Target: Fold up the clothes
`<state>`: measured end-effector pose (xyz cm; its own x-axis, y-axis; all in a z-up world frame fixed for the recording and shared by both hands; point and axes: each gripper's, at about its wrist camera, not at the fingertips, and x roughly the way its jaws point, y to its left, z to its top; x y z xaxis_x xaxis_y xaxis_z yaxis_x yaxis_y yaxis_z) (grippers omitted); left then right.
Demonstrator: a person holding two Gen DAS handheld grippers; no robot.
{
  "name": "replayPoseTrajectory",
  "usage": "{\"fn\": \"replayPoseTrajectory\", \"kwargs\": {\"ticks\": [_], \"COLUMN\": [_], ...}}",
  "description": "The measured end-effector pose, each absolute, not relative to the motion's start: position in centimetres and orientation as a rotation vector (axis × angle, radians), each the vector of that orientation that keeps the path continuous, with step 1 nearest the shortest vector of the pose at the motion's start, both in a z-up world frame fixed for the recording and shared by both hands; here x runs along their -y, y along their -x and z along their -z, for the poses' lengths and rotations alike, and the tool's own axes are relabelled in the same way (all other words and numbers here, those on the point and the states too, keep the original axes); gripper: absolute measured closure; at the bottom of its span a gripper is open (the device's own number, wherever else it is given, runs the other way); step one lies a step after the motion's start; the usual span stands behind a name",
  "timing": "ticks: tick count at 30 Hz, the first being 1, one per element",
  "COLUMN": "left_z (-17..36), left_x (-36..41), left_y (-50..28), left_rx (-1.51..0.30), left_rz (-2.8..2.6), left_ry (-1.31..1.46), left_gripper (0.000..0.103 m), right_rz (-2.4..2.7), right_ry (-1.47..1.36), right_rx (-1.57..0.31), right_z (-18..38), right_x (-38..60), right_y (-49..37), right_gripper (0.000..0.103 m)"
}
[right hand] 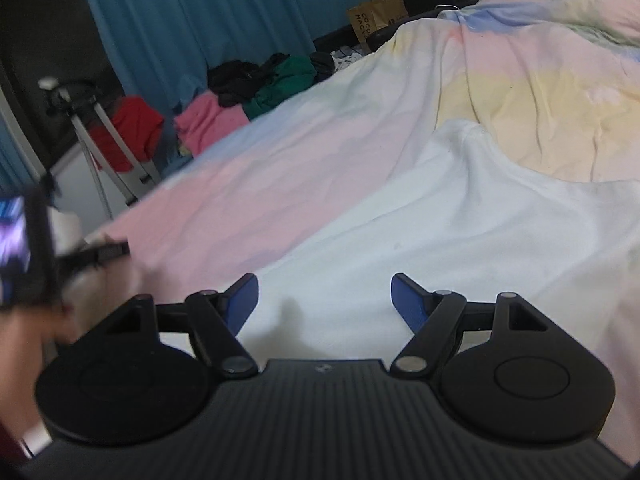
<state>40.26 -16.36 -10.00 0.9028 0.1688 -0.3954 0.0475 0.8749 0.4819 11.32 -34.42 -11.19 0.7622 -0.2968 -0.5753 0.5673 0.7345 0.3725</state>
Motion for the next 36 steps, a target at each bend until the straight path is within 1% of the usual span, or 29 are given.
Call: {"fn": "replayPoseTrajectory", "kwargs": {"ticks": [1,2,4,5,7,9,10,13,15,17,18,20,21,22,23,24,25,27,29,36], "left_z": [9.7,9.3,8.6,8.3,6.5,4.1,3.1,1.3,2.0,3.8,4.7,5.5,5.5,5.3,4.9,4.4,3.9,2.8,2.0,0.5], "left_x": [15.8,15.2,14.0,13.3,10.8,7.0,5.1,-1.4,-5.4,-8.5,-9.9,-12.0,-12.6,-13.0,-13.1,-12.9,-12.5,-11.5,-10.1,-5.7], "left_y": [-40.9,-41.4,-42.6,-43.2,-43.7,-43.6,-43.2,-43.2,-43.6,-43.9,-44.0,-43.4,-42.8,-42.2,-41.4,-40.5,-39.3,-36.3,-31.6,-15.9], "left_rx": [-0.445,-0.445,-0.445,-0.445,-0.446,-0.445,-0.436,-0.441,-0.498,-0.583,-0.627,-0.674,-0.674,-0.669,-0.656,-0.639,-0.615,-0.563,-0.535,-0.478], "left_rz": [-0.053,-0.04,-0.014,-0.001,0.049,0.081,0.067,-0.055,-0.139,-0.194,-0.197,-0.183,-0.179,-0.178,-0.179,-0.169,-0.148,-0.096,-0.047,0.04], "left_ry": [-0.481,-0.455,-0.405,-0.38,-0.311,-0.213,-0.183,-0.112,-0.105,-0.118,-0.091,-0.004,0.038,0.064,0.061,0.045,0.019,-0.046,-0.069,0.057], "left_gripper": [0.011,0.017,0.045,0.054,0.079,0.088,0.088,0.088,0.087,0.083,0.078,0.074,0.061,0.046,0.038,0.024,0.018,0.017,0.017,0.013], "right_rz": [0.498,0.494,0.497,0.501,0.5,0.494,0.49,0.48,0.471,0.457,0.438,0.386,0.355,0.323,0.294,0.264,0.234,0.184,0.144,0.02], "right_ry": [-0.552,-0.539,-0.513,-0.502,-0.501,-0.501,-0.501,-0.497,-0.489,-0.48,-0.472,-0.458,-0.458,-0.458,-0.459,-0.459,-0.455,-0.445,-0.431,-0.316], "right_rx": [-0.521,-0.521,-0.519,-0.521,-0.52,-0.517,-0.517,-0.516,-0.516,-0.509,-0.499,-0.475,-0.465,-0.457,-0.457,-0.457,-0.458,-0.458,-0.451,-0.378], "right_z": [11.6,12.0,12.5,12.7,12.7,12.6,12.5,12.2,11.9,11.6,11.3,11.0,10.9,10.8,10.8,10.8,10.9,10.9,10.9,9.9], "right_x": [34.4,34.3,34.1,34.0,33.9,33.7,33.5,33.2,32.8,32.3,32.0,31.3,31.0,30.7,30.3,29.9,29.5,28.7,27.8,24.8], "right_y": [-11.8,-12.3,-12.9,-13.2,-13.6,-13.5,-13.4,-13.1,-13.1,-13.1,-13.1,-13.1,-13.2,-13.3,-13.5,-13.7,-14.0,-14.3,-14.4,-13.3], "right_gripper": [0.028,0.028,0.028,0.028,0.027,0.028,0.028,0.028,0.028,0.028,0.028,0.028,0.028,0.028,0.028,0.028,0.028,0.028,0.028,0.028]}}
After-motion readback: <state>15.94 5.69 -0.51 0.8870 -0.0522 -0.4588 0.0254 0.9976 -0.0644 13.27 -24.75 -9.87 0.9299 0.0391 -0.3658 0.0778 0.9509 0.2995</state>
